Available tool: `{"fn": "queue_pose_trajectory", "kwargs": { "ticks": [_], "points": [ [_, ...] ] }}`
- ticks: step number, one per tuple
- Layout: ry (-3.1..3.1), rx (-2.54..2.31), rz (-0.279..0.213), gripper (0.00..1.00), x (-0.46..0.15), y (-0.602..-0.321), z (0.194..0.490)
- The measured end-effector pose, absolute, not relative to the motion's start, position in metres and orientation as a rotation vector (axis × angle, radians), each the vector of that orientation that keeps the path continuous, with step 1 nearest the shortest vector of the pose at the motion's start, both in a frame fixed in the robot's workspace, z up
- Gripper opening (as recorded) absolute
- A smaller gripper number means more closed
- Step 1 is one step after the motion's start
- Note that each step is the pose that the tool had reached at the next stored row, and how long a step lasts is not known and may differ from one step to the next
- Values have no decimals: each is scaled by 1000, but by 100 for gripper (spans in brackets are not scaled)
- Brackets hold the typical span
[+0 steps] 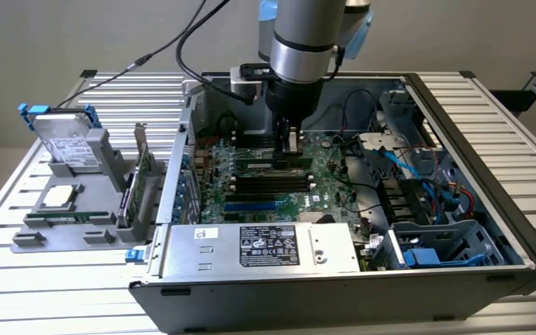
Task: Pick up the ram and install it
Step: 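Insert the ram into the slot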
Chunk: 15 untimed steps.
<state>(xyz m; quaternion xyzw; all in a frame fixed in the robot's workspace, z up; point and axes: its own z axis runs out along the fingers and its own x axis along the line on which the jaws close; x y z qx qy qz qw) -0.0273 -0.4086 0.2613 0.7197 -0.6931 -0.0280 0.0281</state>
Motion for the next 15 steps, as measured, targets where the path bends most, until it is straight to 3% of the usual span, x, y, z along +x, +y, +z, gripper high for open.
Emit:
{"fn": "queue_pose_trajectory", "kwargs": {
  "ticks": [15],
  "points": [
    [-2139, 2221, -86, 15, -28, -409, 234]
  ]
}}
